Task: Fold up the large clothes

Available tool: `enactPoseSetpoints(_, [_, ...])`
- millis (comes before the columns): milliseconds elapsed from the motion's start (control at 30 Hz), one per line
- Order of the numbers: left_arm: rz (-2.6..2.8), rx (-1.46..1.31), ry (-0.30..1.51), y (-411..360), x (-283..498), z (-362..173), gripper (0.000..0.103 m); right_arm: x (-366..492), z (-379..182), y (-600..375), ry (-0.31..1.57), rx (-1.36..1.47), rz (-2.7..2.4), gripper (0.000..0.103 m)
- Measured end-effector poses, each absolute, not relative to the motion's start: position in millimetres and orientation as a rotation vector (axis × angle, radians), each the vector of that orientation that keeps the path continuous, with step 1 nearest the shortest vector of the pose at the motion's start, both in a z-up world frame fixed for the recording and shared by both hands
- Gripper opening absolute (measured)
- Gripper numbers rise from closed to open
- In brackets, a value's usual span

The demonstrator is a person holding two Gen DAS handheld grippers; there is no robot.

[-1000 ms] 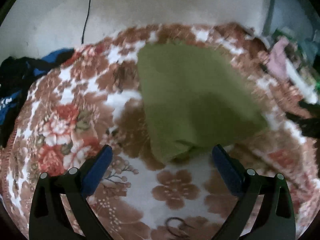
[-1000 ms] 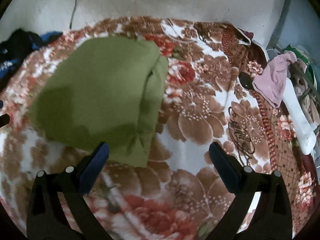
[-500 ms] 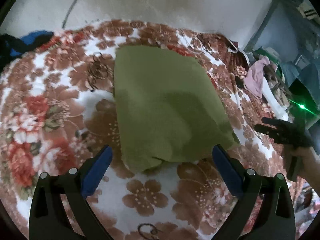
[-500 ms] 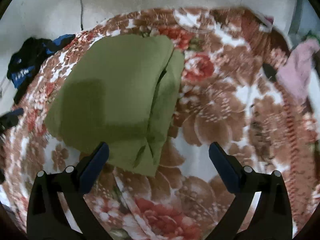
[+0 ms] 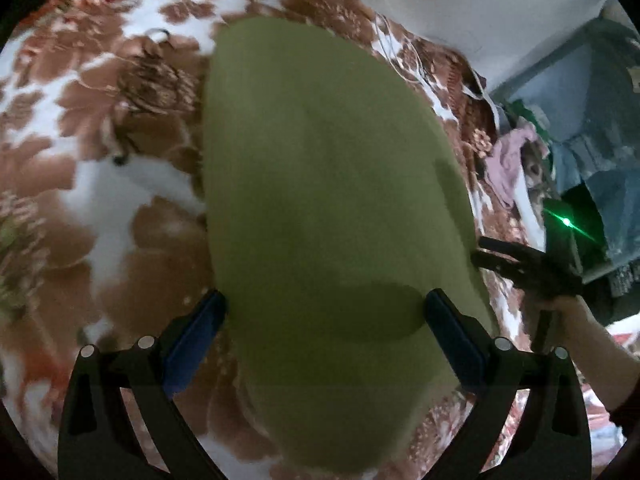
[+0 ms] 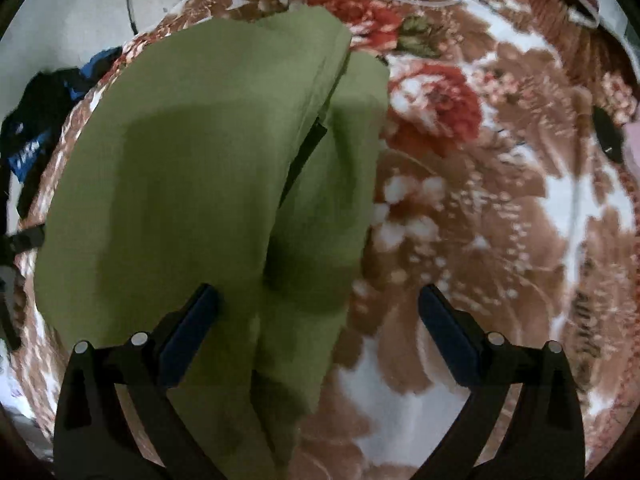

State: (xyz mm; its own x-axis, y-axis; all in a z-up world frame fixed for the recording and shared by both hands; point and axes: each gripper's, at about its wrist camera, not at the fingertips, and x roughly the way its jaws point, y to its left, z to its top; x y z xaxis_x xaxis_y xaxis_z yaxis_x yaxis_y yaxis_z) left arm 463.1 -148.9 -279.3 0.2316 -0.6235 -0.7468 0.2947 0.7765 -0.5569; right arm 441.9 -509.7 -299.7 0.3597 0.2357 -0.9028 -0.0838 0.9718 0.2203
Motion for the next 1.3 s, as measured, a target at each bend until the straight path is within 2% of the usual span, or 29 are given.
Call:
enactPoseSetpoints(133, [-0.688,-0.370,1.196,-143,478,-293,0.099,458,-317,-506,1.216,0.243,0.260,0.098])
enactPoseSetpoints(267, [-0.713,-0.403,1.226,-145,484,-312,0.099,469,-320,-482,1.207,0.105,0.304,0.098])
enactPoseSetpoints(400, [-0.748,-0.505,1.264,-145,495,-338,0.099,482,-332,-482,1.263,0.187,0.351,0.099])
enactPoseSetpoints(567, [-0.823,-0.446,1.222,-161,488,-318,0.099,477,-311,-477,1.235,0.275,0.506,0.099])
enactPoseSetpoints(633, [-0.841,-0.425,1.208,-168,485,-312,0.099,476,-306,-468,1.239,0.221,0.502,0.099])
enactPoseSetpoints(700, [-0.835,-0.425,1.219,-171,486,-316,0.098,480,-311,-469,1.254,0.168,0.425,0.099])
enactPoseSetpoints(833, [-0.825,-0.485,1.231,-168,494,-332,0.099,484,-315,-499,1.256,0.262,0.270,0.098])
enactPoseSetpoints(967, [-0.824,-0.495,1.211,-166,491,-334,0.099,469,-301,-516,1.219,0.154,0.227,0.098])
enactPoseSetpoints(1167, [-0.819,-0.498,1.212,-159,492,-335,0.099,463,-301,-539,1.233,0.225,0.242,0.098])
enactPoseSetpoints(1300, [-0.831,-0.505,1.220,-156,493,-333,0.099,470,-326,-539,1.308,0.397,0.361,0.099])
